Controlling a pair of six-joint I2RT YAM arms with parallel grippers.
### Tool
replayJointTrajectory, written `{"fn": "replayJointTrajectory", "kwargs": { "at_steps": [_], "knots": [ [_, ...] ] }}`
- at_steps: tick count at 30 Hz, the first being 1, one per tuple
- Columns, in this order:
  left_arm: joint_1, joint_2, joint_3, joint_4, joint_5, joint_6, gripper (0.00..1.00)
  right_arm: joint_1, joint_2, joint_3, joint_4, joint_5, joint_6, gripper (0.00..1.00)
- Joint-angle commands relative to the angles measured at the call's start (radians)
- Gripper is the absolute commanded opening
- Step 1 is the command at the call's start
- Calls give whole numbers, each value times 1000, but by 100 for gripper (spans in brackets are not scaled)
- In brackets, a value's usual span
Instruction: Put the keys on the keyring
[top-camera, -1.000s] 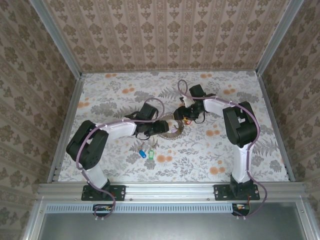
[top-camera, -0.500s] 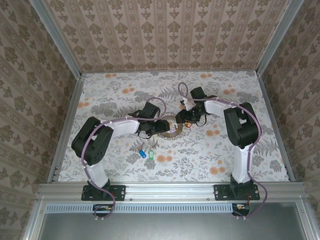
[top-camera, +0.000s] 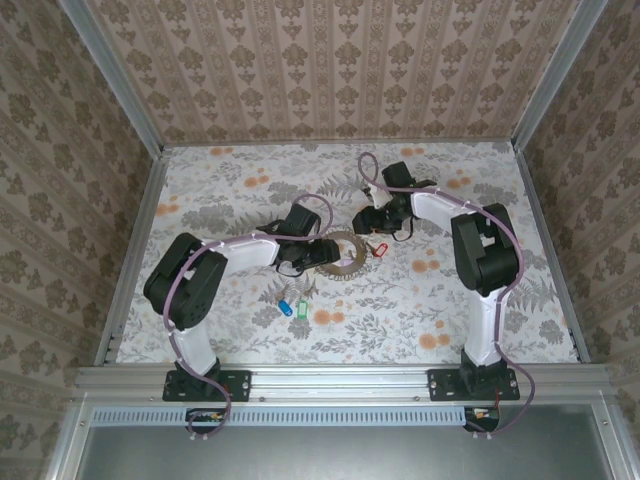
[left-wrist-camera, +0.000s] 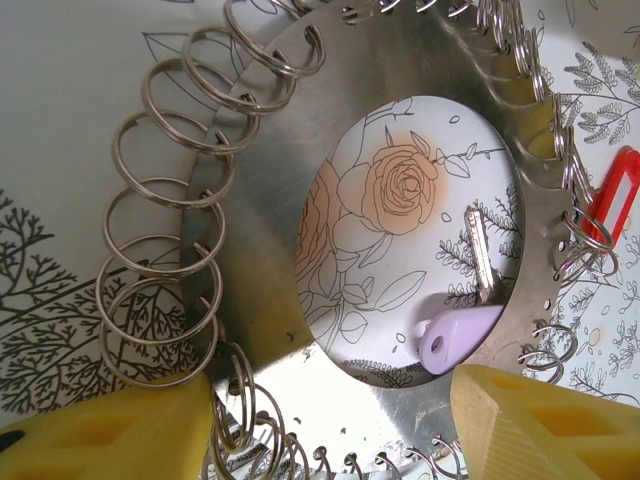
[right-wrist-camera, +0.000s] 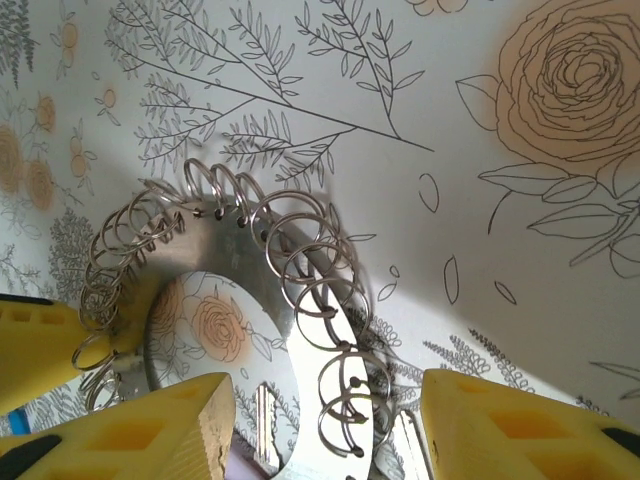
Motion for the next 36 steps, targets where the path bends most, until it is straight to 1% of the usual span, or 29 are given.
{"fn": "replayJointTrajectory", "kwargs": {
  "at_steps": [1, 4, 7, 15, 17, 18, 21, 23, 27, 30, 34, 36],
  "knots": [
    [4, 45, -1, 78, 5, -8, 64, 3, 60, 35, -51, -34, -15, 52],
    [3, 52, 1, 85, 11, -8, 62, 14, 63, 32, -51, -48, -25, 48],
    [4, 57, 3, 87, 11, -8, 61, 23, 64, 23, -89, -67, -30, 47],
    [5, 80, 14, 100, 27, -5, 60, 25, 47, -40, -62, -121, -22, 45],
    [5, 83, 17, 103, 29, -6, 59, 21, 42, -54, -20, -138, -17, 45],
    [4, 86, 20, 103, 30, -6, 59, 21, 40, -61, -10, -146, -13, 43],
    [5, 88, 19, 112, 32, -7, 58, 4, 29, -86, 41, -208, 14, 41],
    [3, 89, 17, 114, 32, -9, 58, -10, 23, -96, 67, -219, 32, 37],
    [5, 90, 12, 127, 31, -16, 58, -18, 23, -96, 59, -193, 25, 34],
    [3, 94, 10, 136, 36, -20, 57, -17, 27, -104, 71, -187, 41, 27],
    [4, 95, 10, 140, 36, -26, 57, -16, 20, -109, 64, -73, 54, 22],
    [4, 91, 7, 143, 31, -28, 57, -16, 8, -118, 70, -47, 58, 20]
  ]
}}
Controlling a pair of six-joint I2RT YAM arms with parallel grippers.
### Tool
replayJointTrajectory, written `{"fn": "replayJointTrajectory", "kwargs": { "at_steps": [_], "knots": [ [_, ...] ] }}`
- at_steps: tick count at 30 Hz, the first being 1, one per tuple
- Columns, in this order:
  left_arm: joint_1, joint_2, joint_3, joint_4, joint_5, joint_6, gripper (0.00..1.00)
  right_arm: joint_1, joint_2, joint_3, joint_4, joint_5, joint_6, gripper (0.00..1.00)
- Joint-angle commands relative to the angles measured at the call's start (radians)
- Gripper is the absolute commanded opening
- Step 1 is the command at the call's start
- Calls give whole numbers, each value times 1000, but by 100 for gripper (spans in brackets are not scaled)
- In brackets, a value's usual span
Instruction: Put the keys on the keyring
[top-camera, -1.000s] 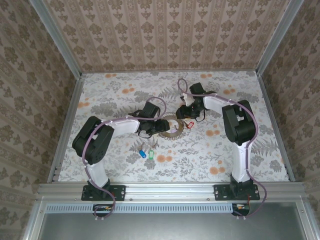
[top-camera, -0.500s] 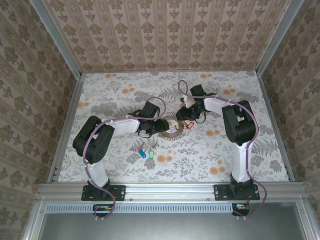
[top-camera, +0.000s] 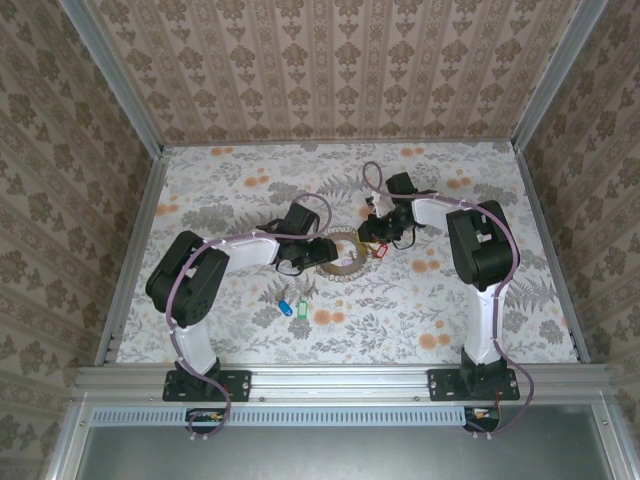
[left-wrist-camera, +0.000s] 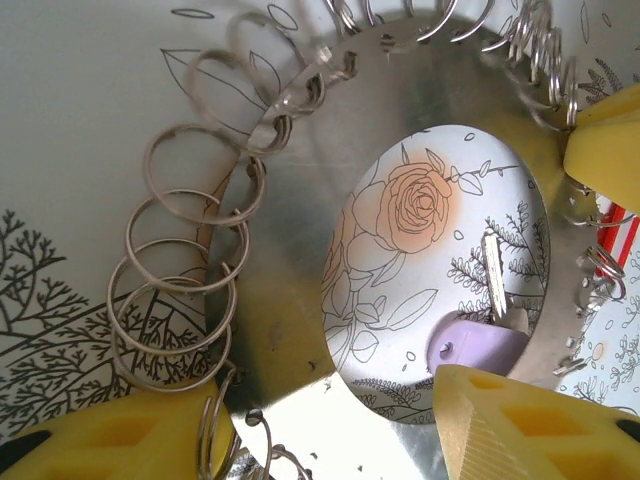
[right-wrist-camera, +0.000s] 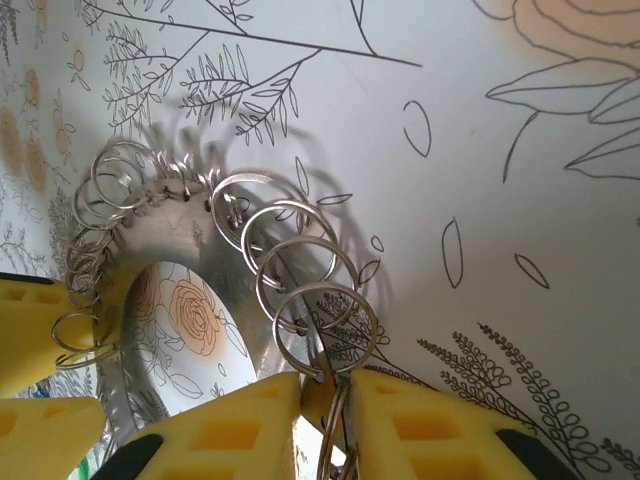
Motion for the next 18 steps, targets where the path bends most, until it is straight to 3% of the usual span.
{"fn": "replayJointTrajectory", "kwargs": {
  "at_steps": [1, 10, 18],
  "knots": [
    [-10, 66, -2, 127, 11, -16, 57, 9, -38, -35, -14, 70, 22, 19],
    [-4, 37, -20, 143, -10, -19, 60, -40, -92, -94, 109, -108, 126, 4],
    [3, -12, -59, 164, -43, -41, 77, -79, -156, -172, 248, -211, 244, 4]
  ]
}}
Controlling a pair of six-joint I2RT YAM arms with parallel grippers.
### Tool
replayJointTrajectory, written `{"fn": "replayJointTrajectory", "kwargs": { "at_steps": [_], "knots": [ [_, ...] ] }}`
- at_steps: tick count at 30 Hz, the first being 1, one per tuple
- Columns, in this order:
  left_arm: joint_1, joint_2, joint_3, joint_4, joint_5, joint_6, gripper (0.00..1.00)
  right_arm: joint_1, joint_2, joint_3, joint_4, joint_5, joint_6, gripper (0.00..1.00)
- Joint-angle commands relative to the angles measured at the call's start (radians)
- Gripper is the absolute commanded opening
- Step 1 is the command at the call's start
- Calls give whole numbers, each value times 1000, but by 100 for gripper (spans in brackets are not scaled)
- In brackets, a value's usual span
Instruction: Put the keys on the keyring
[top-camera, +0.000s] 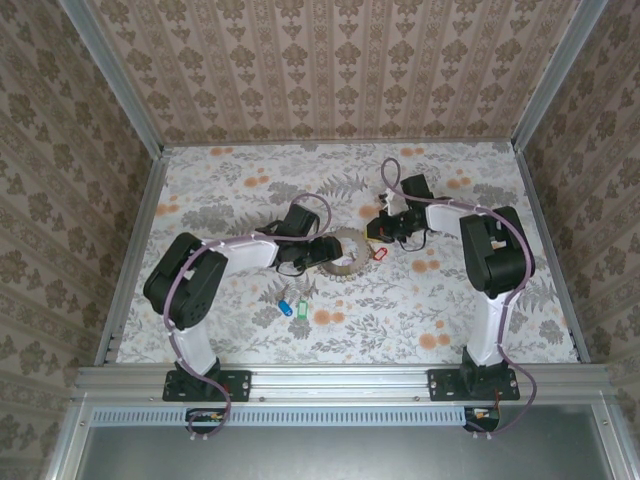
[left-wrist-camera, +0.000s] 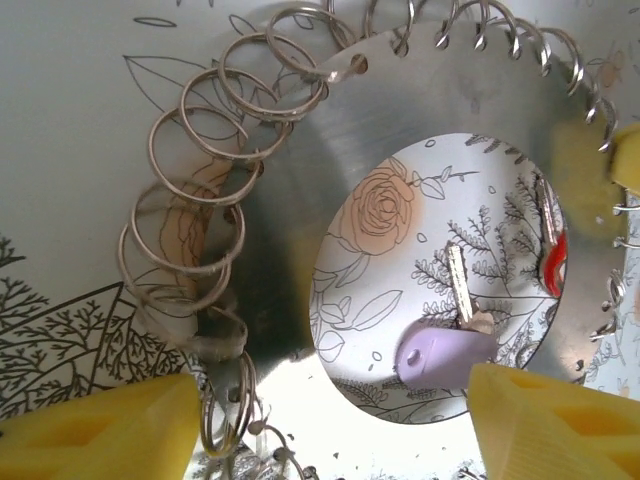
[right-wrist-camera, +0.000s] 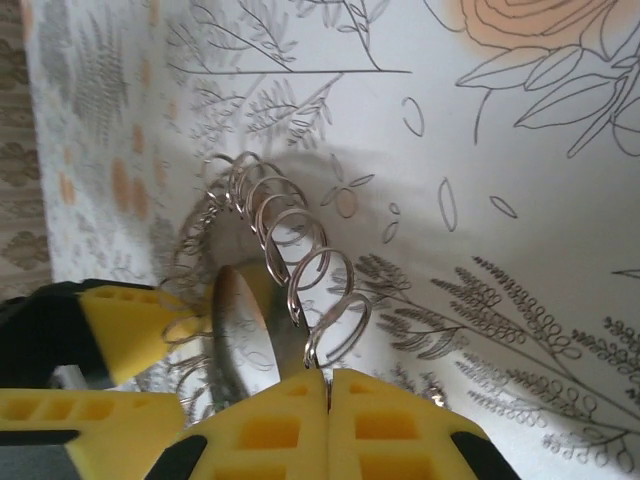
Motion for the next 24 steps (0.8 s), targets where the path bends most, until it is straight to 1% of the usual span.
{"fn": "replayJointTrajectory", "kwargs": {
  "at_steps": [1, 6, 11, 15, 18, 22, 24],
  "knots": [
    [10, 10, -35, 113, -39, -18, 78, -14, -50, -30, 85, -83, 77, 4],
    [26, 11, -75, 208, 13, -91, 79, -22, -68, -54, 133, -99, 120, 4],
    [28, 17, -103, 299, 42, -152, 79, -45, -92, -95, 233, -128, 205, 4],
    [28, 29, -116, 365, 58, -194, 79, -67, -100, -138, 354, -169, 305, 3],
    [29, 46, -122, 432, 76, -225, 78, -73, -108, -153, 384, -172, 330, 4],
    [29, 66, -137, 549, 97, -278, 70, -74, -108, -156, 377, -171, 329, 4],
    [31, 74, -143, 606, 100, -301, 62, -73, -104, -155, 374, -169, 326, 4]
  ]
}}
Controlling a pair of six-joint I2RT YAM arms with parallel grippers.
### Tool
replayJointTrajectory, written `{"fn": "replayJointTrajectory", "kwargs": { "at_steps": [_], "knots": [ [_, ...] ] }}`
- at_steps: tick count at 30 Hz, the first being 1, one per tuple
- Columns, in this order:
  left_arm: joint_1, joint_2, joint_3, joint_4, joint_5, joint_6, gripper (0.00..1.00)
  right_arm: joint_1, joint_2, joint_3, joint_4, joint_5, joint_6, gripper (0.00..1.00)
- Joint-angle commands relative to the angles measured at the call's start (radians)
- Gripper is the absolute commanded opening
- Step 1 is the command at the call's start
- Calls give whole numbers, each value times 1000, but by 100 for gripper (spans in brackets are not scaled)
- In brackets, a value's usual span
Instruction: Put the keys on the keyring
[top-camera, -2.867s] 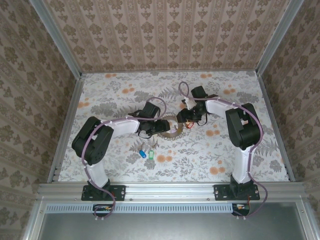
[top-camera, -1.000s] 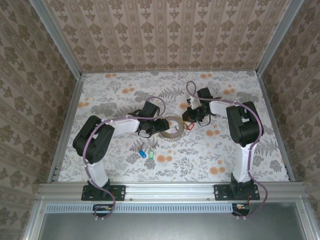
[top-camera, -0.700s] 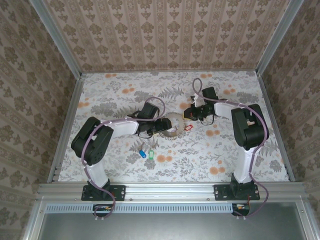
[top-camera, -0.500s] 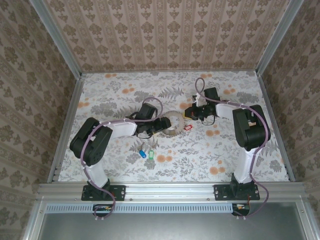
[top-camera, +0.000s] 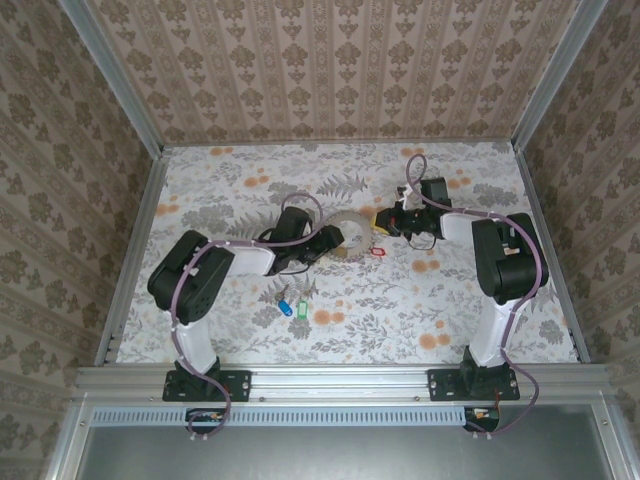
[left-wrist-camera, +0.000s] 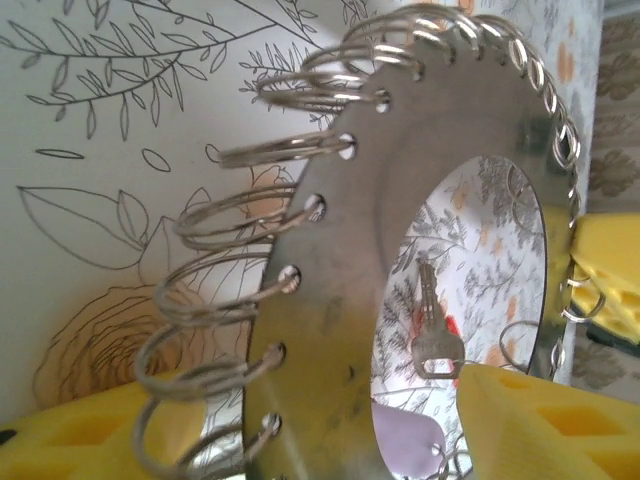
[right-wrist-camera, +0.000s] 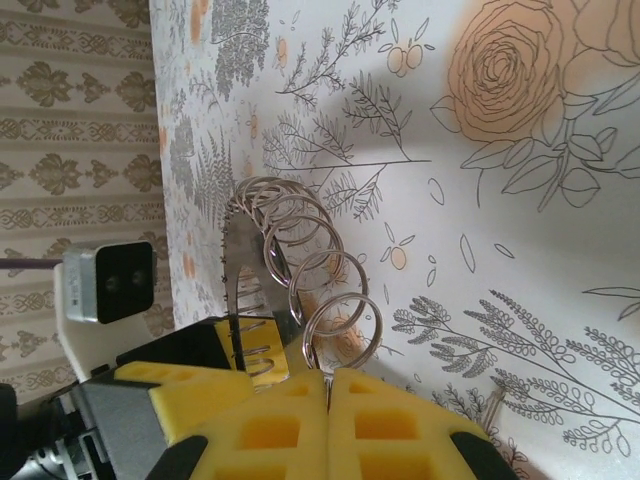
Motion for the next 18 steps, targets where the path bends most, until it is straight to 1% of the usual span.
{"fn": "replayJointTrajectory", "kwargs": {
  "at_steps": [1, 3, 7, 10, 12, 14, 16, 17, 18],
  "knots": [
    [3, 29, -26, 165, 23, -68, 58, 0, -37, -9, 36, -55, 26, 4],
    [8, 38, -43, 233, 22, -100, 53, 0, -37, -11, 36, -55, 26, 4],
    [17, 55, -82, 370, 19, -158, 49, 0, -43, -11, 26, -55, 21, 5],
    [21, 65, -102, 467, 15, -186, 40, 0, -48, -8, 15, -55, 14, 5],
    [20, 66, -106, 499, 16, -195, 36, 0, -52, -9, 12, -53, 13, 5],
    [21, 55, -100, 489, 18, -187, 35, 0, -56, -8, 10, -50, 13, 6],
    [21, 38, -104, 473, 8, -176, 17, 0, -60, -8, 9, -49, 13, 6],
    [21, 29, -109, 472, 2, -173, 14, 0, -62, -8, 10, -47, 14, 7],
    [22, 18, -111, 470, -2, -171, 14, 0, -64, -9, 12, -48, 15, 8]
  ]
}}
